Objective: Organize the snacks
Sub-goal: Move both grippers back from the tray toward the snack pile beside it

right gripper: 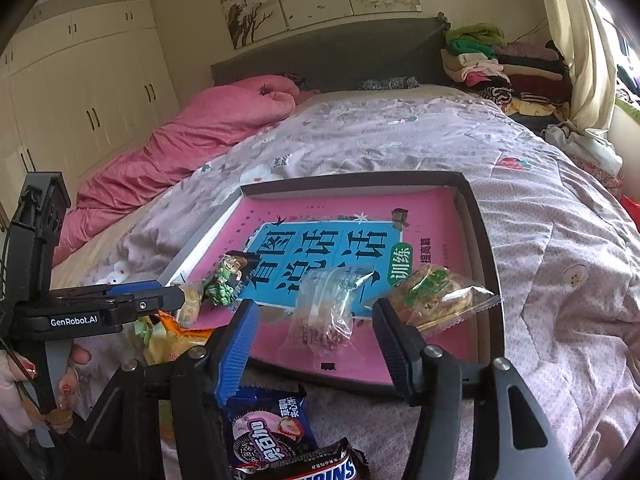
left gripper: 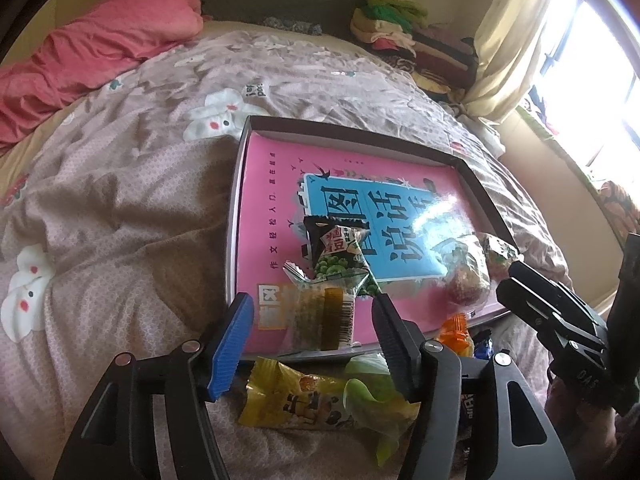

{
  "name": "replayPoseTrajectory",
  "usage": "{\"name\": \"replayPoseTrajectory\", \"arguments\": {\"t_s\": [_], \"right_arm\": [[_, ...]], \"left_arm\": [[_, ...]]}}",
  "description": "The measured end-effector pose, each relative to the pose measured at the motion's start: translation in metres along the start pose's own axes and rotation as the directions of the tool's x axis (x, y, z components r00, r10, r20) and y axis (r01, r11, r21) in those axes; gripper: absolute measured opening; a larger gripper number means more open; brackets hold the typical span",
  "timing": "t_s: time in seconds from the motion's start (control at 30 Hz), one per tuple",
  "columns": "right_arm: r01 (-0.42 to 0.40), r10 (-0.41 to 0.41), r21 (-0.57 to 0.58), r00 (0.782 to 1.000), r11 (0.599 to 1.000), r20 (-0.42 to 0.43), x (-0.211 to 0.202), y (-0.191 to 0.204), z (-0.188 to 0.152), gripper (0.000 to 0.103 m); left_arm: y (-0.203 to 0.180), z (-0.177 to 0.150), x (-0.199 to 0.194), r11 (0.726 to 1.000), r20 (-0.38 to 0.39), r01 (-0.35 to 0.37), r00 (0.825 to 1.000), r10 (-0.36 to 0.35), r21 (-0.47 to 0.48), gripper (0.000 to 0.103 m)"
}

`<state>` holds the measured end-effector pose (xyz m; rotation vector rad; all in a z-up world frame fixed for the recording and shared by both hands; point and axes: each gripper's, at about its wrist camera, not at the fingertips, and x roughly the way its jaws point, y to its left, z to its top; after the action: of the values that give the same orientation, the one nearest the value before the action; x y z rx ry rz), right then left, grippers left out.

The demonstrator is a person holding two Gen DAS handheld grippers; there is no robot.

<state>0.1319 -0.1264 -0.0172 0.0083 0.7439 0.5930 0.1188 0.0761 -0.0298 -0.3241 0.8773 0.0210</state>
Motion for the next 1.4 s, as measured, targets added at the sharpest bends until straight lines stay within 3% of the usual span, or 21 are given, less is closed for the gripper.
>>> {"name": "replayPoseTrajectory", "arguments": {"t_s": [0.27,0.4,1.4], "right_arm": [[0.000,0.000,0.017,1.000,1.000,0.021,-0.005,-0.003,0.002,0.064],[-0.003,0.002,0.020,1.000,1.000,0.031,-0.007,-0.003,0.002,0.067],[-0.022,0.017,0.066,0.997,0.998,0.075,-0.032,-0.012,0.003,0.077]], "left_arm": [[0.004,0.005,-0.014,1.000,0.035,0.000,0.999,0.000,-0.012,0.066],[0.008,0.008,-0.021,1.000,0.054,-0.001,0.999,0.002,-0.018,0.075],[0.001,-0.004,-0.047,0.998,0.051,0.038,0.998,-0.040,0.040,0.076]]}}
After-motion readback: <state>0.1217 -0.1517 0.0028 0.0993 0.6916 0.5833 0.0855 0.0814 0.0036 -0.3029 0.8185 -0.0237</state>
